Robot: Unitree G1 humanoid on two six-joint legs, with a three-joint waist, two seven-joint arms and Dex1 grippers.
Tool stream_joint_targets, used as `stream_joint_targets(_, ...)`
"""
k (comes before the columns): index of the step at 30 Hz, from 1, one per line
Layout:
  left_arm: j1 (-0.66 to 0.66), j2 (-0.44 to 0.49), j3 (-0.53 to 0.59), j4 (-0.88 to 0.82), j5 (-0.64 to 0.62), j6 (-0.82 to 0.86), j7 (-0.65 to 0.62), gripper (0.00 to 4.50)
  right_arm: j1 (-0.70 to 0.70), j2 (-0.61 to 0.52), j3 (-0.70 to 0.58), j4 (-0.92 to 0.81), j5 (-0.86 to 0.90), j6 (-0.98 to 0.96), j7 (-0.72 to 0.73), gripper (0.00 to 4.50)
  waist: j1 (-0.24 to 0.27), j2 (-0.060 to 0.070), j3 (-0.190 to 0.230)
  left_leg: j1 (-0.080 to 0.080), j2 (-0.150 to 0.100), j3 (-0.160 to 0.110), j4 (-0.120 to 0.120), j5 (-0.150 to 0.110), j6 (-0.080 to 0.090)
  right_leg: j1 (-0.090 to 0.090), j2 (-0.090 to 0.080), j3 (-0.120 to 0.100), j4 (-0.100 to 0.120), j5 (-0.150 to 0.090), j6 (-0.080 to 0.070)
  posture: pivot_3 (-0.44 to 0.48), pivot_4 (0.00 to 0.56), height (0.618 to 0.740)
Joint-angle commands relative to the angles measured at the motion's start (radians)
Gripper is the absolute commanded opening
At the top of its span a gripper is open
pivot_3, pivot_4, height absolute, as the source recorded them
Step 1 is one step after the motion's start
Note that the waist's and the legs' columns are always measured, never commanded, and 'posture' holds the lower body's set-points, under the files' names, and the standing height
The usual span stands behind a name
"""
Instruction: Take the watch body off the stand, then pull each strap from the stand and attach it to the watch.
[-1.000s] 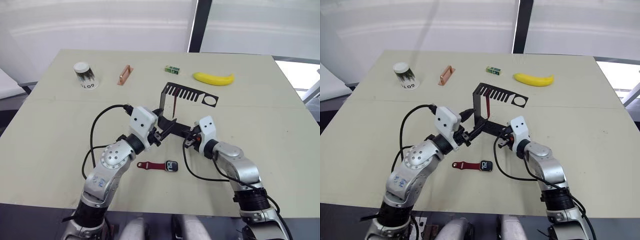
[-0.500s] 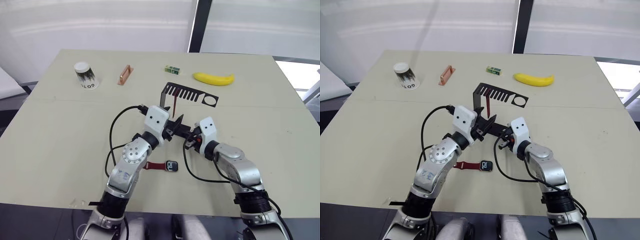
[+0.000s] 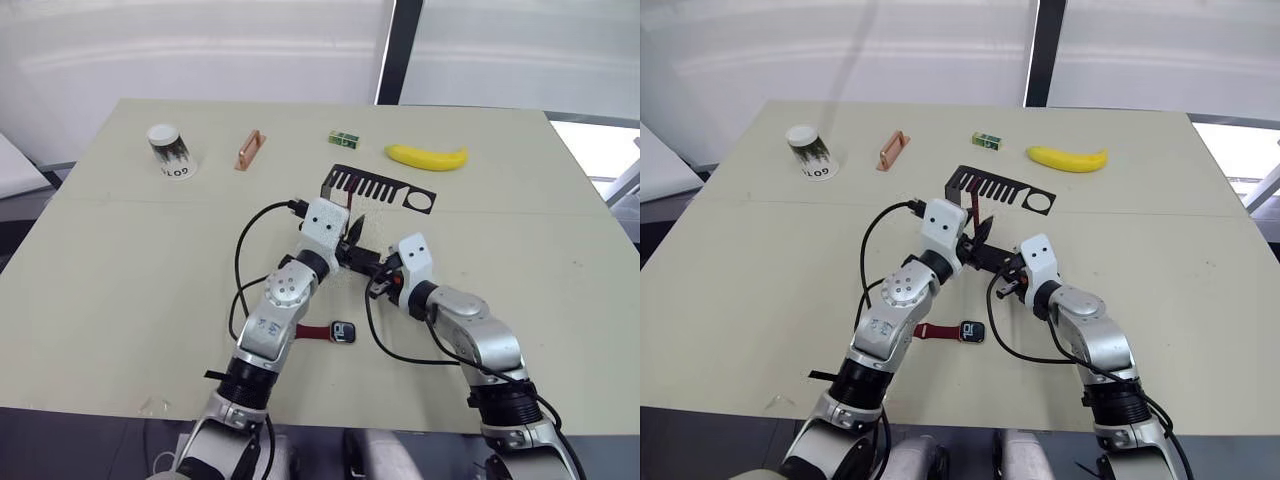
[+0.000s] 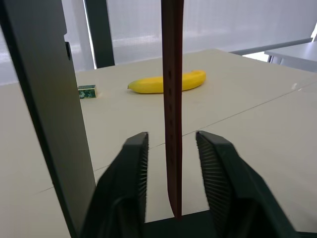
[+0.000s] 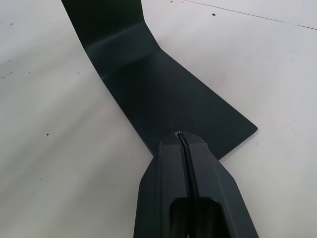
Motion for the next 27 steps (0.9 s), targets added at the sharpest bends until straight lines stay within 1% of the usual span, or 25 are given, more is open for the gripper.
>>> stream_joint_targets(1, -0.023, -0.02, -0.006, -0.011, 0.002, -0.049, -0.018, 0.06, 0.024, -0.003, 0.012, 0.025, -0.013, 0.037, -0.023, 0.0, 0.0, 0.0, 0.0, 0.0, 0.0, 0.0, 0.0, 0.0, 0.0, 0.0, 0.0, 0.0, 0.0, 0.0, 0.0, 0.0, 0.15, 0.74)
stream_joint_targets(8, -0.031, -0.013, -0.002, -0.036, 0.012, -0.072, -0.036, 0.06, 0.023, -0.002, 0.007, 0.028, -0.014, 0.038, -0.028, 0.0, 0.0, 0.0, 0.0, 0.0, 0.0, 0.0, 0.0, 0.0, 0.0, 0.0, 0.0, 0.0, 0.0, 0.0, 0.0, 0.0, 0.15, 0.74)
stream_joint_targets(14, 0.026, 0.029, -0.015, -0.138, 0.029, -0.065, -0.067, 0.06, 0.018, 0.003, 0.012, 0.032, -0.015, 0.039, -0.028, 0.0, -0.001, 0.0, 0.0, 0.0, 0.0, 0.0, 0.0, 0.0, 0.0, 0.0, 0.0, 0.0, 0.0, 0.0, 0.0, 0.0, 0.15, 0.74)
stream_joint_targets(20, 0.07, 0.047, -0.009, -0.18, 0.042, -0.058, -0.063, 0.06, 0.013, 0.002, 0.018, 0.038, -0.016, 0.037, -0.022, 0.0, 0.0, 0.0, 0.0, 0.0, 0.0, 0.0, 0.0, 0.0, 0.0, 0.0, 0.0, 0.0, 0.0, 0.0, 0.0, 0.0, 0.15, 0.74)
stream_joint_targets(24, 0.097, 0.047, -0.012, -0.229, 0.019, -0.048, -0.087, 0.06, 0.008, -0.002, 0.018, 0.043, -0.015, 0.037, -0.017, 0.0, -0.002, 0.0, 0.0, 0.0, 0.0, 0.0, 0.0, 0.0, 0.0, 0.0, 0.0, 0.0, 0.0, 0.0, 0.0, 0.0, 0.15, 0.74)
stream_joint_targets(27, 0.139, 0.077, -0.011, -0.313, -0.028, -0.02, -0.151, 0.06, 0.002, -0.01, 0.017, 0.046, -0.015, 0.035, -0.011, 0.0, -0.002, 0.0, 0.0, 0.0, 0.0, 0.0, 0.0, 0.0, 0.0, 0.0, 0.0, 0.0, 0.0, 0.0, 0.0, 0.0, 0.15, 0.74)
